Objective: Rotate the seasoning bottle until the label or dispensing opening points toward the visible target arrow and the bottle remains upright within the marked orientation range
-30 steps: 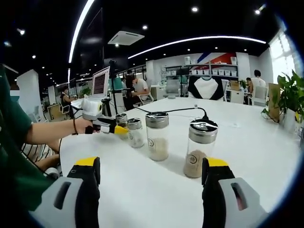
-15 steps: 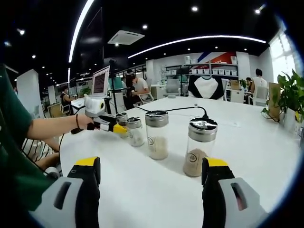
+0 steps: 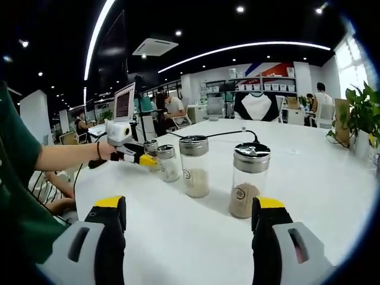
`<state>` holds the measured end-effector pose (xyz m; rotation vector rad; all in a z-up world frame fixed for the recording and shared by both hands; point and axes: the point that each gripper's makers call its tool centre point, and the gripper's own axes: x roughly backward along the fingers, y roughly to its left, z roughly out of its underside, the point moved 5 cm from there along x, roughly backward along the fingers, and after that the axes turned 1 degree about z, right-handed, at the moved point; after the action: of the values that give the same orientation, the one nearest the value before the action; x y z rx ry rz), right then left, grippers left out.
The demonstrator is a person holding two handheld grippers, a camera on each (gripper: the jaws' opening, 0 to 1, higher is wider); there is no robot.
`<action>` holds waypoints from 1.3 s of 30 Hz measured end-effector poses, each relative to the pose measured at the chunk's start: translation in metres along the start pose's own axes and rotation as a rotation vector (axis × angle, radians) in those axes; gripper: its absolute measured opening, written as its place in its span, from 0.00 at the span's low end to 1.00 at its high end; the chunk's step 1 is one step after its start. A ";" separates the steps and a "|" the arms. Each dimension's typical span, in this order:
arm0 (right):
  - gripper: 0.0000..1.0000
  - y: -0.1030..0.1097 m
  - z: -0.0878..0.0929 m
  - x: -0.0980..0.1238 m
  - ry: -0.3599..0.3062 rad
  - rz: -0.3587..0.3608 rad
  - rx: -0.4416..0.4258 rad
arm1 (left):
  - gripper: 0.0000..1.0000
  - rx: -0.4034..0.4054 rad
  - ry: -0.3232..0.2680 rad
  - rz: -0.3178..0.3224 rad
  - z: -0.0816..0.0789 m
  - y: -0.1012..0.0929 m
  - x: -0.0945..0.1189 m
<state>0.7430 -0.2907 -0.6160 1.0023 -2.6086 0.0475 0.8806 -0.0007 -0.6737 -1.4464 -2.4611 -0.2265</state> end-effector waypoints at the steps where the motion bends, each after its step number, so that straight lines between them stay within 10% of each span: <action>1: 0.89 0.000 0.000 0.000 0.000 0.000 0.003 | 0.36 -0.001 0.002 0.007 0.000 0.000 0.000; 34: 0.88 -0.003 -0.004 0.006 -0.003 0.013 0.002 | 0.36 -0.047 0.065 0.080 0.002 0.003 -0.001; 39: 0.87 -0.003 -0.005 0.005 0.001 0.013 0.002 | 0.51 -0.038 0.081 0.035 0.010 0.006 0.003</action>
<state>0.7427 -0.2953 -0.6102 0.9863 -2.6145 0.0536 0.8826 0.0078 -0.6823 -1.4643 -2.3778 -0.3196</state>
